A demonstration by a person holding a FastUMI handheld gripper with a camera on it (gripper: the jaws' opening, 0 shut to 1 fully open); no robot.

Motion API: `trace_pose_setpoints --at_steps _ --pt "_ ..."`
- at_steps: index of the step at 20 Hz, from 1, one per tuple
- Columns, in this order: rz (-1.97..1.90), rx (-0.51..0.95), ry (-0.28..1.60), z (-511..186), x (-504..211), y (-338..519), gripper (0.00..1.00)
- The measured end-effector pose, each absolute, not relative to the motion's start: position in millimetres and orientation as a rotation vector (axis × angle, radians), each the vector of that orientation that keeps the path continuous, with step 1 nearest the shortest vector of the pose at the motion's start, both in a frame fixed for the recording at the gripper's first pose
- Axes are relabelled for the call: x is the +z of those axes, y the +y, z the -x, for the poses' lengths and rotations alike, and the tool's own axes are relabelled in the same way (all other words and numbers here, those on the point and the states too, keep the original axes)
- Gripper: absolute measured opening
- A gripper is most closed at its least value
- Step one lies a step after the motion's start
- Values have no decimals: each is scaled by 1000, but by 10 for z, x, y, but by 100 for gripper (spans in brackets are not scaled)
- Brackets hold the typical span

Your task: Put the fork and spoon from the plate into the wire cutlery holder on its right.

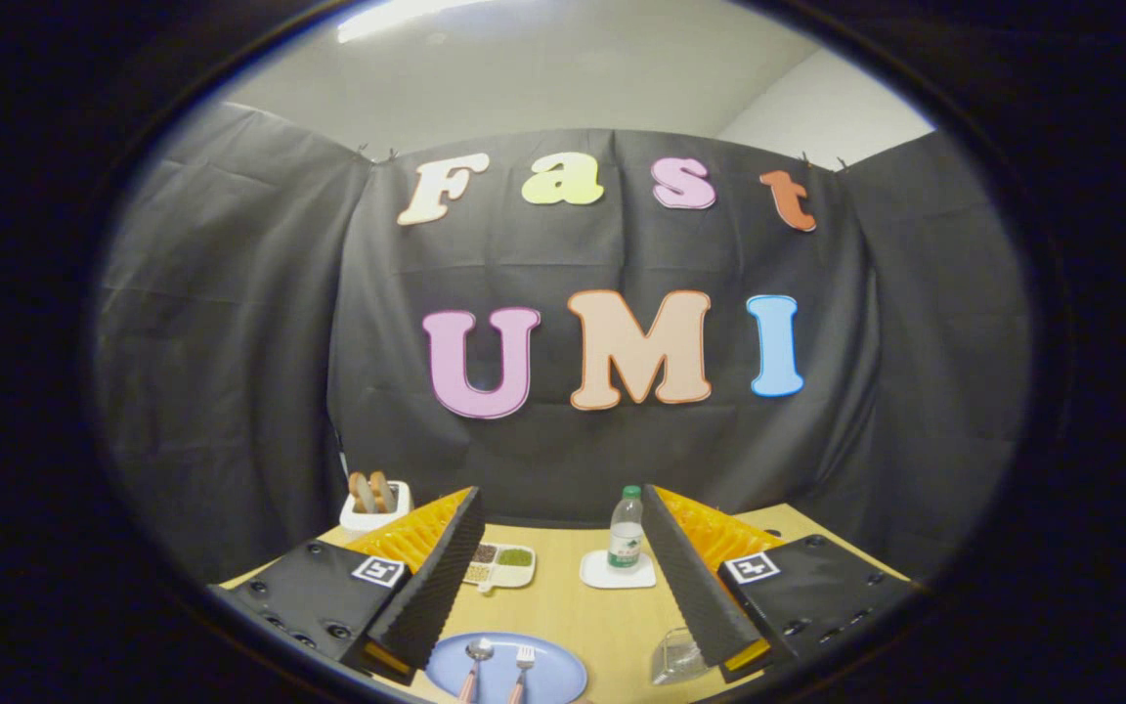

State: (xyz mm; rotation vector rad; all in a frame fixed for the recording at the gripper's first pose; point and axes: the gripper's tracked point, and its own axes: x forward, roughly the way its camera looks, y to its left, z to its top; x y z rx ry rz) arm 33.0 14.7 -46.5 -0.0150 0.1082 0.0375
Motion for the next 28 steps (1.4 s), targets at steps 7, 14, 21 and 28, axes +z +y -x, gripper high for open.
trace_pose_setpoints --at_steps 7,14,21,28 --pt "60 137 279 -416 -1174 455 100" --pt "155 223 445 -364 -1879 622 100" --pt "195 245 611 -228 -2528 566 100" --pt "204 285 803 95 -3240 566 100"
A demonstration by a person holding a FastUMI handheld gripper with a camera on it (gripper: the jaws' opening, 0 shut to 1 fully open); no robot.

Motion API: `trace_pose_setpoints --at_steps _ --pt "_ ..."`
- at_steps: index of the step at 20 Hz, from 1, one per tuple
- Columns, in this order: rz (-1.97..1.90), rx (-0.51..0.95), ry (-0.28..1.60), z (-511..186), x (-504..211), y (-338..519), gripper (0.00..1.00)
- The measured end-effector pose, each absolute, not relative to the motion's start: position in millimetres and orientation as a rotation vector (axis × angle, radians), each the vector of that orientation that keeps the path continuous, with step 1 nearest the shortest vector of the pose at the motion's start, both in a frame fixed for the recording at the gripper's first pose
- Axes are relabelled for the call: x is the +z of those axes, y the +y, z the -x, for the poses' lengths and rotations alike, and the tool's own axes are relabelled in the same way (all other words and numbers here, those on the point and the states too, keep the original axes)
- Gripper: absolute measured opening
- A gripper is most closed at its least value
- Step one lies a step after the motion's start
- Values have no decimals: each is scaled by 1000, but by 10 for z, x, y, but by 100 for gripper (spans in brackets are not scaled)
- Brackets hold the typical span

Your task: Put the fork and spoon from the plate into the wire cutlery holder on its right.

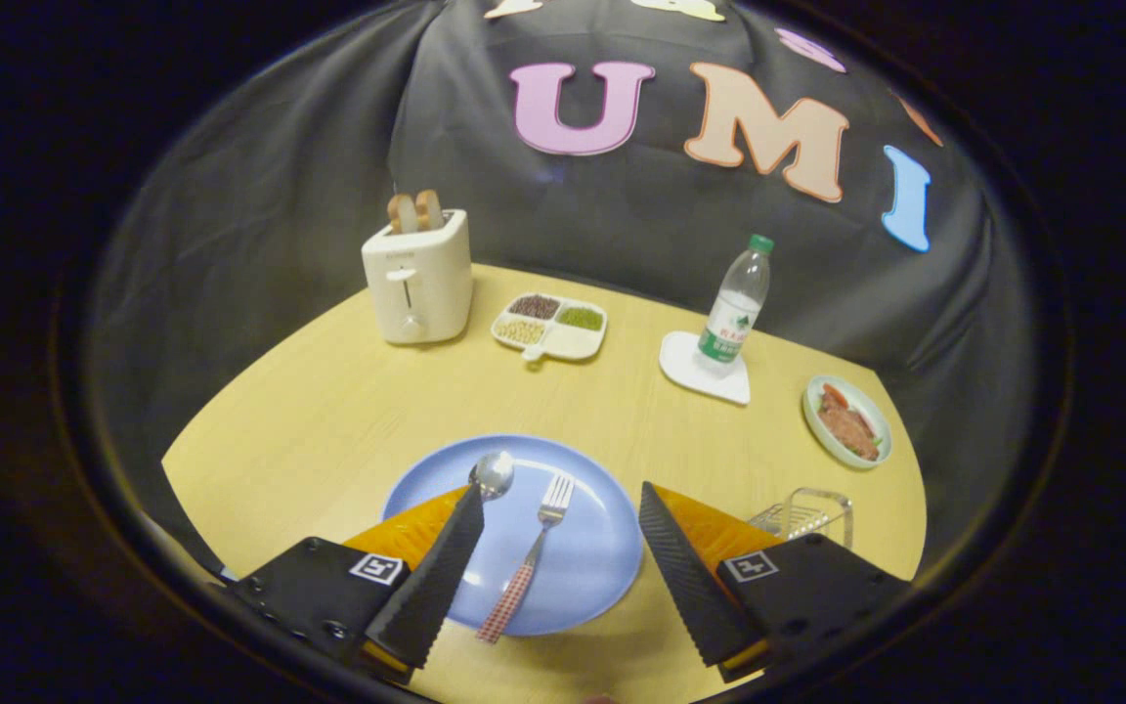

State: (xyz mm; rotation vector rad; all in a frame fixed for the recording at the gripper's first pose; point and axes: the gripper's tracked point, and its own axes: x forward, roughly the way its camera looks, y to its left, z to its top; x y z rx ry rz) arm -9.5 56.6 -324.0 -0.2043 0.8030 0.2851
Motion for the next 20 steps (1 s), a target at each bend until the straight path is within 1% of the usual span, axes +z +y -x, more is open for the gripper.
trace_pose_setpoints --at_steps 6,12,13,20 --pt "234 290 928 254 -3649 523 100" --pt "226 287 1027 438 -3892 480 100" --pt "220 287 1047 450 -3944 475 95" --pt "206 308 1102 574 -4081 501 49"
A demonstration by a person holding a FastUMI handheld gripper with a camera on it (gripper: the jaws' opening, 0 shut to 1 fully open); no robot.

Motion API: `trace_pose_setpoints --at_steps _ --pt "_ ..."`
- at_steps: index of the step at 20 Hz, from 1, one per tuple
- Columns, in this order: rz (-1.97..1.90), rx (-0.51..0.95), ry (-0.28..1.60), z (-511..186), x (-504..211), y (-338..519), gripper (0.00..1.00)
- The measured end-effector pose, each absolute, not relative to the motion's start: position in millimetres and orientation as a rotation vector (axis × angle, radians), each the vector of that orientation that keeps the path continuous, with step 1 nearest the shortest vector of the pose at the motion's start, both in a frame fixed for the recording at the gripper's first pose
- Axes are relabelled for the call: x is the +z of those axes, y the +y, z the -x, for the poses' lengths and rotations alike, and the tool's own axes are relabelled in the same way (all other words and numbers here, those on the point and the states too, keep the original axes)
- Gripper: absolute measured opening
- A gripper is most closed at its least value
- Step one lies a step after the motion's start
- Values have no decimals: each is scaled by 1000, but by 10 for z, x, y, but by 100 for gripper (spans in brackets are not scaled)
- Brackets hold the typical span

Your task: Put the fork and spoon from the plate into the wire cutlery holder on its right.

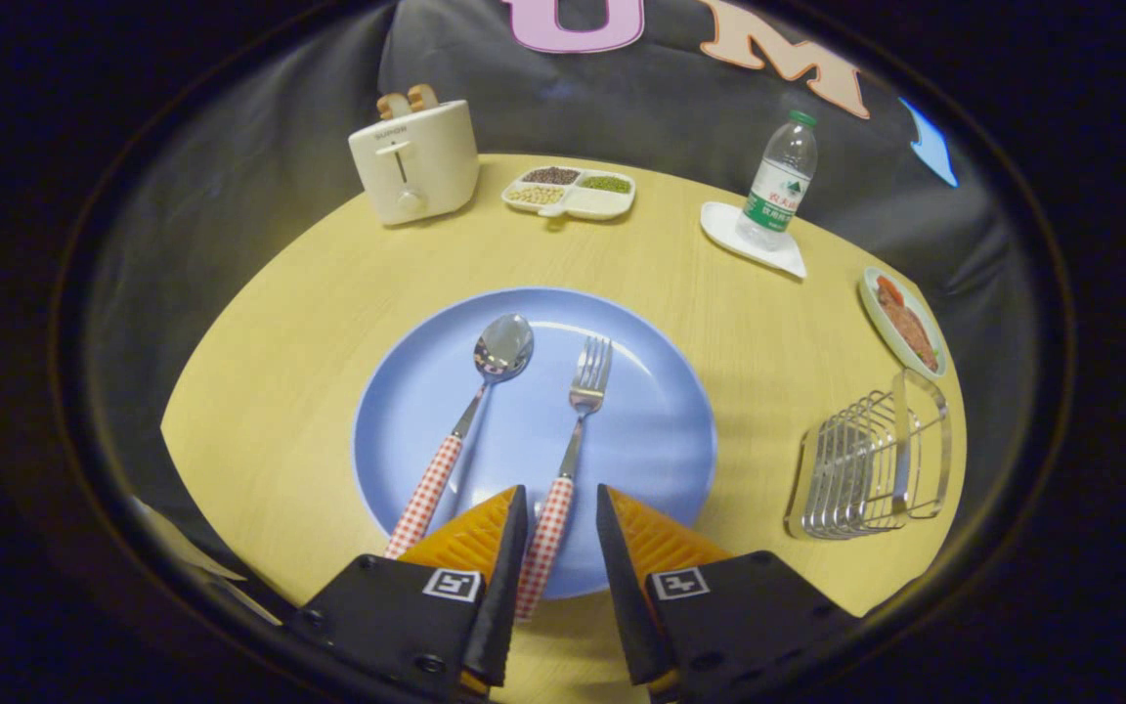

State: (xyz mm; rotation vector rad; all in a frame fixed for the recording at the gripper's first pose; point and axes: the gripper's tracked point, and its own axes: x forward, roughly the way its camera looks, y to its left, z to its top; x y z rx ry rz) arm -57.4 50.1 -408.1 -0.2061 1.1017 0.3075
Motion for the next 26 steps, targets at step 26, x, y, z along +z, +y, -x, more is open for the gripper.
trace_pose_setpoints --at_steps 26 --pt "206 382 1093 381 -3356 156 14"
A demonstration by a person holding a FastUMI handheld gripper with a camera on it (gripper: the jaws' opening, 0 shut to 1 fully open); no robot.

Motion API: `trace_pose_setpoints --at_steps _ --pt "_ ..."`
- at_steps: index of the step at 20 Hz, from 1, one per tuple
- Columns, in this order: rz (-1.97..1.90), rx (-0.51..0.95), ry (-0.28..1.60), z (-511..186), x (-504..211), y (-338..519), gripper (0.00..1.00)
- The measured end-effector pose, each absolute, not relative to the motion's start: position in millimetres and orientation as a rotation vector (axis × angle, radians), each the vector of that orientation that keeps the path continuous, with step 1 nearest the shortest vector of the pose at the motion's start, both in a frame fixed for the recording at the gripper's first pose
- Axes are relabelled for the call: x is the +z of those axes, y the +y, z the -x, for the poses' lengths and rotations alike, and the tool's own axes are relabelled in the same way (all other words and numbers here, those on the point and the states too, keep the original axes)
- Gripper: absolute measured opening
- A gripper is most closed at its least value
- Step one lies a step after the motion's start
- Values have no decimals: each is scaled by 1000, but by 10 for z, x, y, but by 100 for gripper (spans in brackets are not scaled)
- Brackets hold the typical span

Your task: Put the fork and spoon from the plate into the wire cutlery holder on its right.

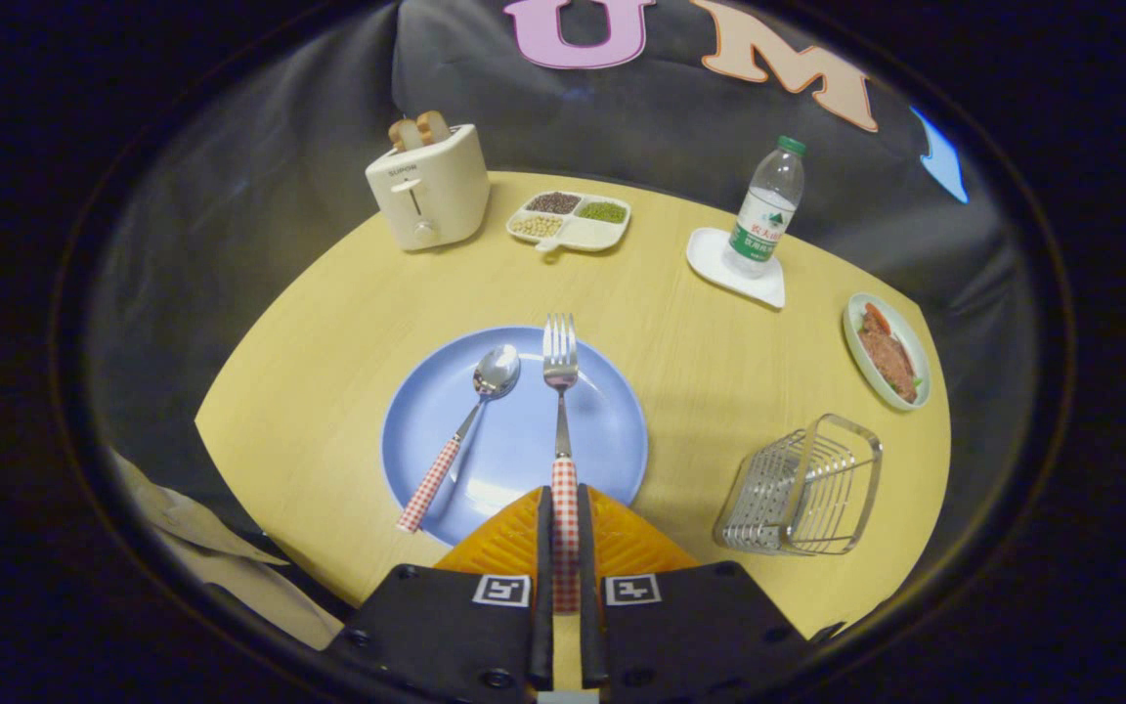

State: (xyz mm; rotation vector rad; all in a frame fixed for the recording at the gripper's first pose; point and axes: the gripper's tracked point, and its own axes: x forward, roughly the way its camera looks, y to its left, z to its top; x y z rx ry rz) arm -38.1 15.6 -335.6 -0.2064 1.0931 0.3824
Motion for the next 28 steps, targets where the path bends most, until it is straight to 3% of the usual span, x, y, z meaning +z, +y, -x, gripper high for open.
trace_pose_setpoints --at_steps 6,13,28 --pt "198 452 1088 391 -3025 -50 14" --pt "265 426 1105 253 -2711 -665 14" --pt "403 397 1319 366 -2731 -1669 14"
